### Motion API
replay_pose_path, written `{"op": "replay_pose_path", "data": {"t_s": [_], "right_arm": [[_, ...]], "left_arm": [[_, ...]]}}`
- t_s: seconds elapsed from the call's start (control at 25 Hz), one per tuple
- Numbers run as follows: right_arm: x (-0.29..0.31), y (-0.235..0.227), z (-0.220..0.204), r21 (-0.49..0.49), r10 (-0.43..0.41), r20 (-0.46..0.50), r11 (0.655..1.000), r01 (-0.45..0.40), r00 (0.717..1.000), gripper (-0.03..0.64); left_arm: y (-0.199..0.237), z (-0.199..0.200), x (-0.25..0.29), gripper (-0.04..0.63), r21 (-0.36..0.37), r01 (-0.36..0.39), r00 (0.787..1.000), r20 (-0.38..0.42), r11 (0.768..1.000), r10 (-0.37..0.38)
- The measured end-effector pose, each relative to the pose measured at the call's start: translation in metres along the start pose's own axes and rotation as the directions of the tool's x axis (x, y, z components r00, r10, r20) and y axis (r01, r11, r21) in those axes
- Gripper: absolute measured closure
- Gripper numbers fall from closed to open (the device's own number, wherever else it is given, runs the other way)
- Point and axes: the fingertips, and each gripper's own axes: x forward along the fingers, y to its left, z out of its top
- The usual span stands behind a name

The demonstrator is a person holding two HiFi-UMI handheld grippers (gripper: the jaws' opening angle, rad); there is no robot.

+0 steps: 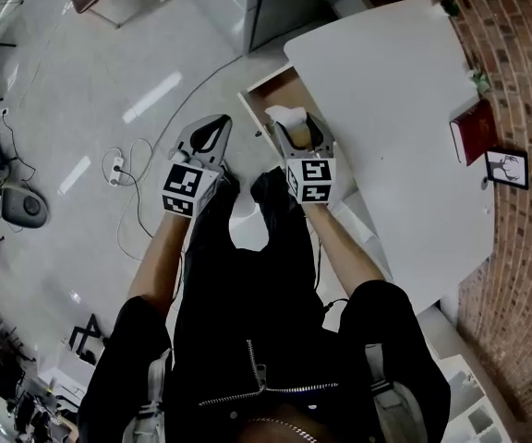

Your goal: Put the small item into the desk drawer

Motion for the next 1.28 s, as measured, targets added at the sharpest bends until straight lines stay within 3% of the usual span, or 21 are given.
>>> {"op": "replay_pose_path", "data": {"t_s": [0.32,0.64,1.04,1.28], "right_arm": [[0.039,-0.021,-0.063,0.062,-0.021,-0.1,0.998,0.028,0.995,0.336],[0.088,-0.049,-0.133,0.128,-0.044,-0.229,0.989,0.075,0.973,0.336],[0.153,-0.066,-0.203,0.143,-0.029,-0.423,0.985,0.098,0.906,0.334],[0.172,-0.077,-0.23,0.21,-0.024,-0.502,0.966,0.149,0.865,0.334]], "left_arm": [[0.004,-0.026,0.027,0.572,-0.011,0.0,1.0,-0.003,1.0,0.0],[0.005,-0.042,0.043,0.572,-0.029,-0.022,1.0,-0.001,0.999,0.022],[0.019,-0.062,0.049,0.572,-0.093,-0.069,0.998,-0.011,0.993,0.068],[0.036,-0.077,0.033,0.572,-0.128,-0.117,0.993,-0.033,0.985,0.114]]}}
